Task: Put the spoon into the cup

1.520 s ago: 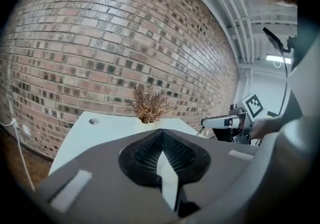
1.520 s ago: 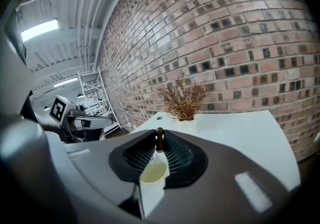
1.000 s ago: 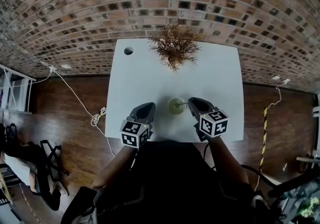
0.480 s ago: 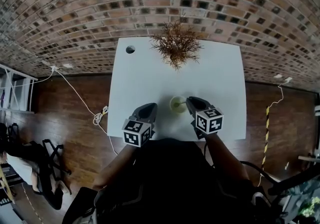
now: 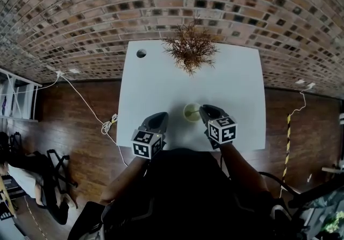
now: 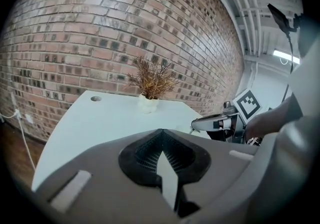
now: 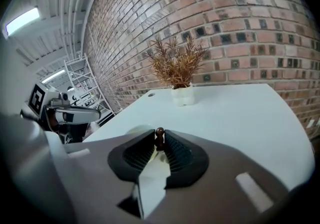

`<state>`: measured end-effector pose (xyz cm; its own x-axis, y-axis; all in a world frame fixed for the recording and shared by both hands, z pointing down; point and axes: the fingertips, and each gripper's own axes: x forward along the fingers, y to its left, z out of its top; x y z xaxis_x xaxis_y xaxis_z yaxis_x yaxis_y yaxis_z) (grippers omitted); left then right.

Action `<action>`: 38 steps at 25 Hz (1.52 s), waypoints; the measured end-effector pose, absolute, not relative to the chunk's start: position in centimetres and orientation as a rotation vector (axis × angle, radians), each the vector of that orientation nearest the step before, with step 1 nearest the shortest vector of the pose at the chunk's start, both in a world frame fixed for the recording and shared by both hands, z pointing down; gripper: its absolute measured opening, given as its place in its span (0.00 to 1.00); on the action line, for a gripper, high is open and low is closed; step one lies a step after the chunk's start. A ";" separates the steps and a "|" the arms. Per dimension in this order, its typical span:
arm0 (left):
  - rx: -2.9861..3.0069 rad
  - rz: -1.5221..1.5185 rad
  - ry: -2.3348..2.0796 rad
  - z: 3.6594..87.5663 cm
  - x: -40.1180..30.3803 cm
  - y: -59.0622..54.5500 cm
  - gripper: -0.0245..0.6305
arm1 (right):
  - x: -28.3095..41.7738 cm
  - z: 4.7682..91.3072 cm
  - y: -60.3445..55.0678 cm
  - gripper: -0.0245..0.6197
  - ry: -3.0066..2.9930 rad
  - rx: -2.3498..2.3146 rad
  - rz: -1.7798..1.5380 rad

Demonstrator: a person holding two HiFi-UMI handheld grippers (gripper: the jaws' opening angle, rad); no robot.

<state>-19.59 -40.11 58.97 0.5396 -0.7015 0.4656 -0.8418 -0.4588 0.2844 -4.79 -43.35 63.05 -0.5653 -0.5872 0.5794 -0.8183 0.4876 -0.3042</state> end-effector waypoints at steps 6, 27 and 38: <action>2.296 0.360 -1.266 58.1 -20.2 -39.9 0.03 | -4.4 63.0 -43.0 0.25 -2.336 1.180 0.818; 2.477 0.195 -1.442 47.7 -19.4 -40.9 0.03 | 1.5 44.7 -42.4 0.06 -2.657 1.388 0.430; 2.527 0.087 -1.479 41.5 -16.7 -41.1 0.03 | 4.5 38.8 -40.4 0.05 -2.754 1.377 0.294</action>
